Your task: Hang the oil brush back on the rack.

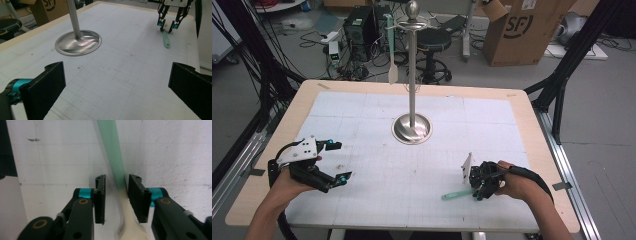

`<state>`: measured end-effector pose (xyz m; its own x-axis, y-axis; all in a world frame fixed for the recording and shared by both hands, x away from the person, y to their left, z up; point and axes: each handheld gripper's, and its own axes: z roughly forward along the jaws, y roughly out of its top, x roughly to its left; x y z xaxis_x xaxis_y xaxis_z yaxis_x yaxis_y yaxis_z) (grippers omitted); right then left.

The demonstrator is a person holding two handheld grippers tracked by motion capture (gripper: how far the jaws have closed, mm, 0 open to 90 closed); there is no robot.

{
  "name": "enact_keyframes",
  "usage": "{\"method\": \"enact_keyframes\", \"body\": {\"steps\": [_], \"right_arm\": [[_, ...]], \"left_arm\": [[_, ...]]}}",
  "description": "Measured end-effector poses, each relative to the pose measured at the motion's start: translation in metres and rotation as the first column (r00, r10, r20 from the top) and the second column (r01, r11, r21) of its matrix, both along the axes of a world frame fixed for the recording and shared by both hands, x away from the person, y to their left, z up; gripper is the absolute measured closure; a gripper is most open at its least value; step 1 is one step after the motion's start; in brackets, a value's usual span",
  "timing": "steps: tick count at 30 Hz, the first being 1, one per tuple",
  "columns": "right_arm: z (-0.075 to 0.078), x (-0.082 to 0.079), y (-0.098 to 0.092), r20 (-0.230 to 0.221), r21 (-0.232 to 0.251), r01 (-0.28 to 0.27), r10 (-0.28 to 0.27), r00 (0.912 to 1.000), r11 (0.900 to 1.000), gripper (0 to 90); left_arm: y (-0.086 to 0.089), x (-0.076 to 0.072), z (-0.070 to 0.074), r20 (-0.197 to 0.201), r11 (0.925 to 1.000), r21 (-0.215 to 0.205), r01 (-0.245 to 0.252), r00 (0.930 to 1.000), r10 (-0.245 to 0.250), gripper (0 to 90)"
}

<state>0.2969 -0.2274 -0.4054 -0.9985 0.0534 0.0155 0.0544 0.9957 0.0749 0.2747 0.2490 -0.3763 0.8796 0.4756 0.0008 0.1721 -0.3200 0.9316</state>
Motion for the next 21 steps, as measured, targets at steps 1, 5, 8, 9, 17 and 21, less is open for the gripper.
{"method": "enact_keyframes", "body": {"steps": [1,5,8,9,17,21], "right_arm": [[0.0,0.001,0.001,-0.001,-0.007,-0.011,0.011,0.9999,1.0,69.3],[0.0,0.001,0.004,-0.005,-0.025,-0.044,0.044,0.999,0.999,78.5],[0.0,0.002,0.005,-0.013,-0.031,-0.028,0.027,0.9995,0.999,81.2],[0.0,0.002,0.005,-0.014,-0.031,-0.026,0.025,0.9996,0.999,81.4],[0.01,0.004,-0.001,-0.001,0.028,0.023,-0.023,0.9997,0.999,81.7],[0.022,0.005,-0.008,0.004,0.104,0.061,-0.062,0.9981,0.993,81.7]], "left_arm": [[0.0,0.0,0.0,0.001,1.0,0.0,0.002,1.0,-0.002,1.7],[-0.001,0.0,0.0,0.002,1.0,0.003,0.001,1.0,-0.001,1.7],[-0.001,0.0,0.0,0.0,1.0,0.004,0.004,1.0,-0.004,1.6],[-0.001,0.0,0.0,0.001,1.0,0.004,0.003,1.0,-0.003,1.7],[-0.001,0.0,0.0,0.001,1.0,0.007,0.002,1.0,-0.002,1.7],[-0.001,0.0,-0.001,0.0,1.0,0.008,0.003,1.0,-0.003,1.7]]}}
